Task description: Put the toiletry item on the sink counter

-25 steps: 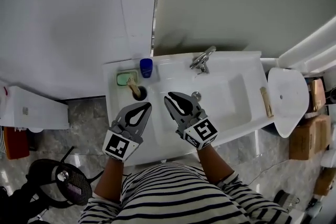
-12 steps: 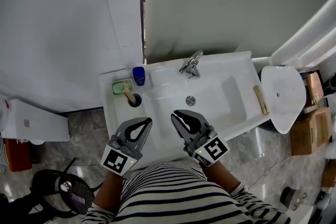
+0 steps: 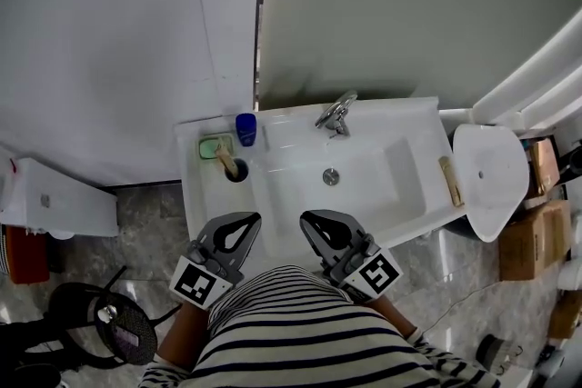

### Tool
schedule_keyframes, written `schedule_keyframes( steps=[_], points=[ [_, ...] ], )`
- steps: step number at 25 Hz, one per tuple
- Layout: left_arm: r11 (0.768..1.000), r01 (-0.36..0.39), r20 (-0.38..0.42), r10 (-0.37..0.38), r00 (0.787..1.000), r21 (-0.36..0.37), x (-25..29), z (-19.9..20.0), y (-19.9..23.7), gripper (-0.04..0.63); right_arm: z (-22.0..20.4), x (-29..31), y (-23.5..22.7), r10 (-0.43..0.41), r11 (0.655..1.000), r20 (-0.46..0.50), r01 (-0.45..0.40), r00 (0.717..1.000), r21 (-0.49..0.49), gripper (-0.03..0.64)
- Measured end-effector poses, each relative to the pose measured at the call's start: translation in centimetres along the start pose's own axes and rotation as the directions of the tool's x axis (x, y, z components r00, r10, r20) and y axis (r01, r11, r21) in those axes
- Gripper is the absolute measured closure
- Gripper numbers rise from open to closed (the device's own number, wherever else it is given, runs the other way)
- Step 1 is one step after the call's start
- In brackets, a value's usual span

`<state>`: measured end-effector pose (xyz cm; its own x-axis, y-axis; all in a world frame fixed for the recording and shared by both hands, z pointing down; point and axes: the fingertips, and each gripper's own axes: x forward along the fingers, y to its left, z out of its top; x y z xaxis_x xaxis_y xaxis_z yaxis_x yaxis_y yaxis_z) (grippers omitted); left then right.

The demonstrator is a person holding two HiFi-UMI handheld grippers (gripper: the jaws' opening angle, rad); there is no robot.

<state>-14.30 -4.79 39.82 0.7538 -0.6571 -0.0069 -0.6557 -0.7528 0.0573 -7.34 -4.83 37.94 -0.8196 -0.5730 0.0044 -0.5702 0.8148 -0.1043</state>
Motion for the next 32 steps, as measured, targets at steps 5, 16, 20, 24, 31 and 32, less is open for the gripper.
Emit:
schedule_keyframes(
  steps=[5,16,20,24,31,32],
  points=[
    [0.999,0.032,0.009,-0.032,0.999,-0.013,1.2,-0.2,-1.1,0.588,0.3,0.8,-0.5,-0.015,1.000,0.010,0.015,1.000,0.001,0.609],
    [0.999,0.032,0.024,-0.031,0.999,-0.041,1.7,-0.4,-0.3,0.588,0.8,2.3,-0.2,0.015,0.998,-0.015,-0.016,1.000,-0.069,0.611],
    [0.999,0.035,0.027,-0.034,0.999,-0.041,1.6,-0.5,-0.3,0.588,0.7,2.5,0.1,0.023,0.997,-0.022,-0.025,0.999,-0.072,0.611],
    [0.998,0.039,0.029,-0.038,0.999,-0.044,1.6,-0.6,-0.3,0.588,0.6,2.6,0.2,0.030,0.997,-0.027,-0.032,0.999,-0.070,0.611],
    [0.998,0.040,0.036,-0.038,0.999,-0.051,1.5,-0.4,-0.2,0.588,0.8,3.0,0.4,0.039,0.996,-0.029,-0.042,0.999,-0.078,0.611],
    [0.998,0.040,0.035,-0.038,0.999,-0.051,1.5,-0.4,-0.1,0.588,0.8,3.0,0.4,0.040,0.996,-0.030,-0.042,0.999,-0.080,0.611]
  ],
)
